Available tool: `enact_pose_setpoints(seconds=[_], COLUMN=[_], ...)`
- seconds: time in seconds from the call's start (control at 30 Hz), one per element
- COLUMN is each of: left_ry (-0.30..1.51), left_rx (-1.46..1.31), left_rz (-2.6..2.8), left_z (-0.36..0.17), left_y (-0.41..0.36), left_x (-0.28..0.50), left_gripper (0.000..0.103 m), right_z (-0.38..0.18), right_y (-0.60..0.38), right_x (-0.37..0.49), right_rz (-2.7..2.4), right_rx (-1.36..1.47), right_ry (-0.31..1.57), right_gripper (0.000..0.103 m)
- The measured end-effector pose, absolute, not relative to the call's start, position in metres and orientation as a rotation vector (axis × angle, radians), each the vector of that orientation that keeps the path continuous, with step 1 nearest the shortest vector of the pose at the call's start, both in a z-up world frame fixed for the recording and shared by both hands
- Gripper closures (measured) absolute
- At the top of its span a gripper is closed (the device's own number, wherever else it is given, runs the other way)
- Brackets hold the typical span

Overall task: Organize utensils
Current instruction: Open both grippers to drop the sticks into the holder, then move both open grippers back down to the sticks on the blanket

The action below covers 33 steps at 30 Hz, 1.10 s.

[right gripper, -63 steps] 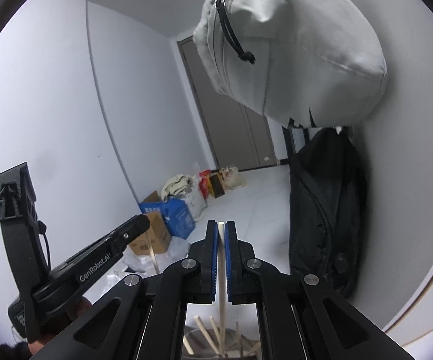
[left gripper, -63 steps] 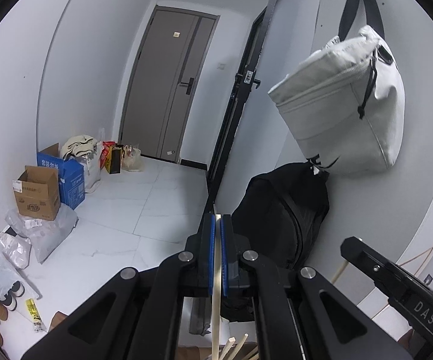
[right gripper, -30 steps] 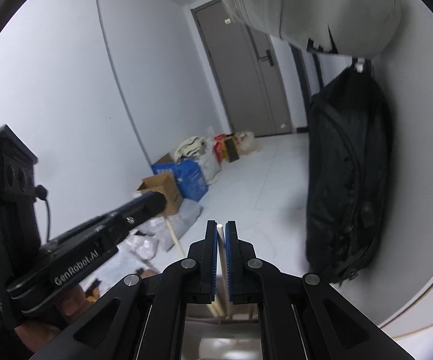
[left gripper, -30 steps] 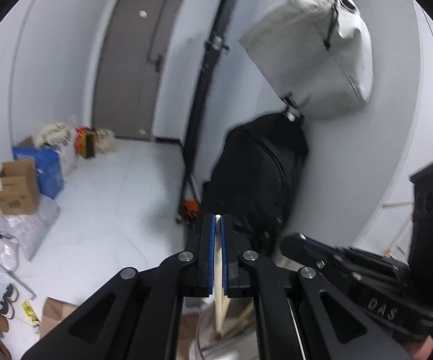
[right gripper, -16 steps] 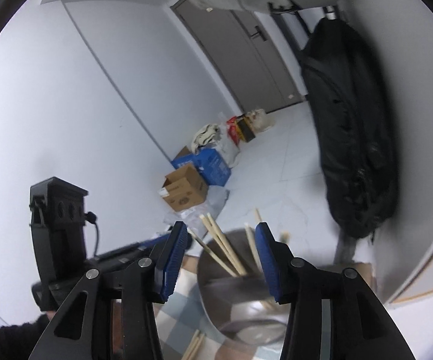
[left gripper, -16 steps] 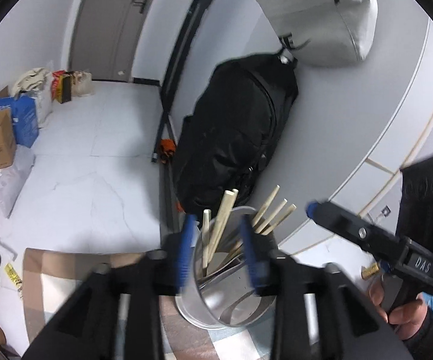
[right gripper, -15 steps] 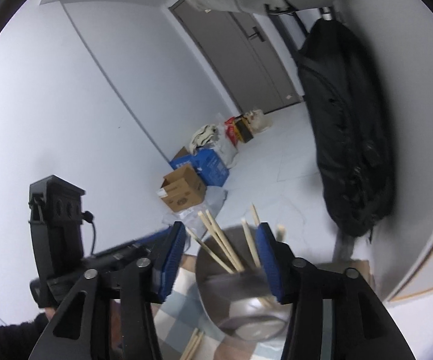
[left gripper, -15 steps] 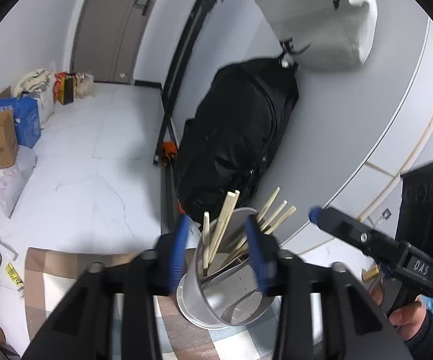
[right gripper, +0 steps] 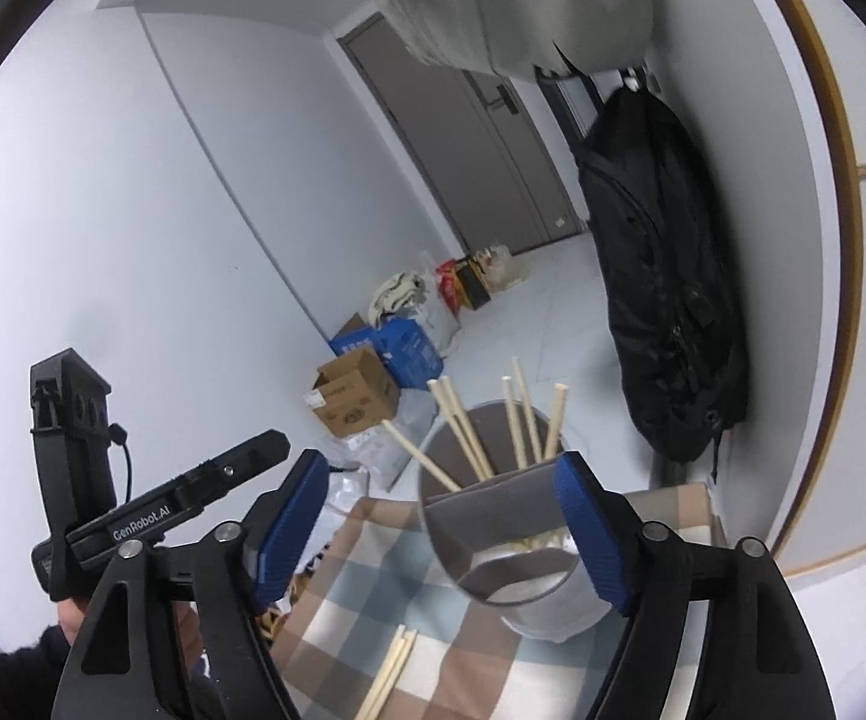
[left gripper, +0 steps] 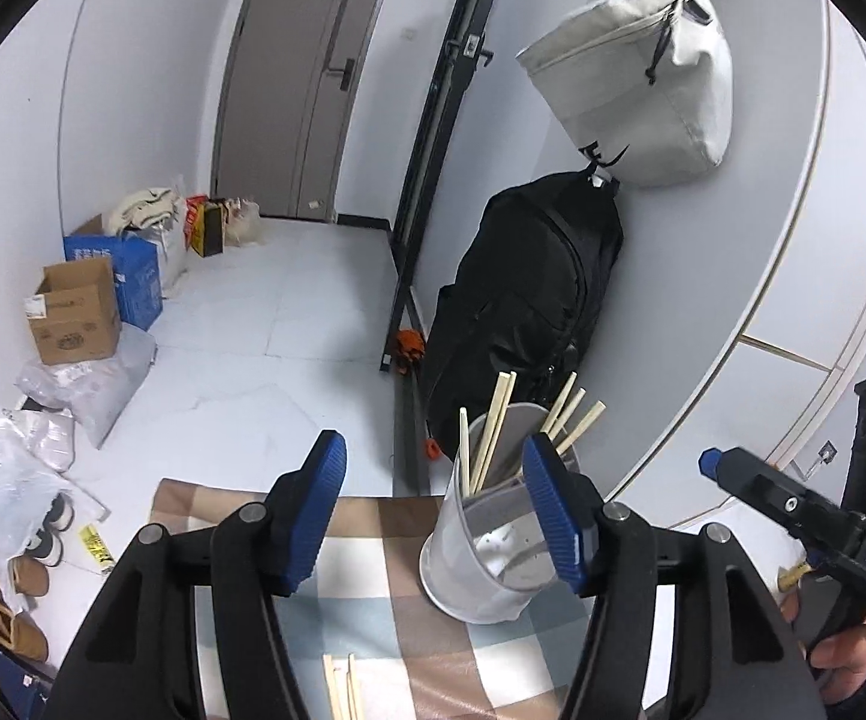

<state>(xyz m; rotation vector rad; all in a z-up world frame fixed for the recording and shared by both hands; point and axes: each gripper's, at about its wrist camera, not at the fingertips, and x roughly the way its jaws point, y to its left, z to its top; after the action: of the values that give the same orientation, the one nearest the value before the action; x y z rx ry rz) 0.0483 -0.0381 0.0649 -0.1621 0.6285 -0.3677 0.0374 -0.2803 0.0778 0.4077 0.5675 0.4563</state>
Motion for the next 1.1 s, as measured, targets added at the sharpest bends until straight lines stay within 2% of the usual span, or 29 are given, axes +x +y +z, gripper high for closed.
enact_pose_setpoints(seconds=[0.1,0.3,0.43,0.7,0.9,0.97,1.03,1.1], left_ry=[0.611,0.596,0.588,0.638,0.699,0.716,0.742,0.792], left_rx=[-0.145,-0.115,-0.112,-0.118,-0.137,-0.142,-0.156,-0.184], left_rz=[-0.328,-0.236,-0.177,-0.099,-0.065,-0.053,-0.039,-0.026], left_z=[0.065,0.058,0.047,0.014,-0.013,-0.022,-0.032,-0.041], left_y=[-0.034,-0.025,-0.017,0.001,0.023,0.031,0.038,0.044], left_x=[0.036,0.015,0.001,-0.010,-0.013,-0.013,-0.014,-0.011], left_gripper=[0.036,0.033,0.024,0.022,0.022,0.022,0.022,0.022], right_z=[0.081,0.078,0.071,0.037,0.005,-0.008,-0.023,-0.040], right_y=[-0.272,-0.248,-0.232,-0.208,-0.184,-0.175,-0.165,-0.154], right_x=[0.027,0.007,-0.006,-0.016,-0.011,-0.006,-0.001,0.006], right_rz=[0.463,0.487,0.499,0.513,0.491,0.491,0.484,0.494], right_rx=[0.392,0.353,0.318,0.293,0.232,0.211,0.187,0.163], right_ry=[0.557,0.557,0.566,0.642,0.783,0.838,0.893,0.970], right_gripper=[0.018,0.018,0.018,0.017,0.018,0.026,0.028,0.037])
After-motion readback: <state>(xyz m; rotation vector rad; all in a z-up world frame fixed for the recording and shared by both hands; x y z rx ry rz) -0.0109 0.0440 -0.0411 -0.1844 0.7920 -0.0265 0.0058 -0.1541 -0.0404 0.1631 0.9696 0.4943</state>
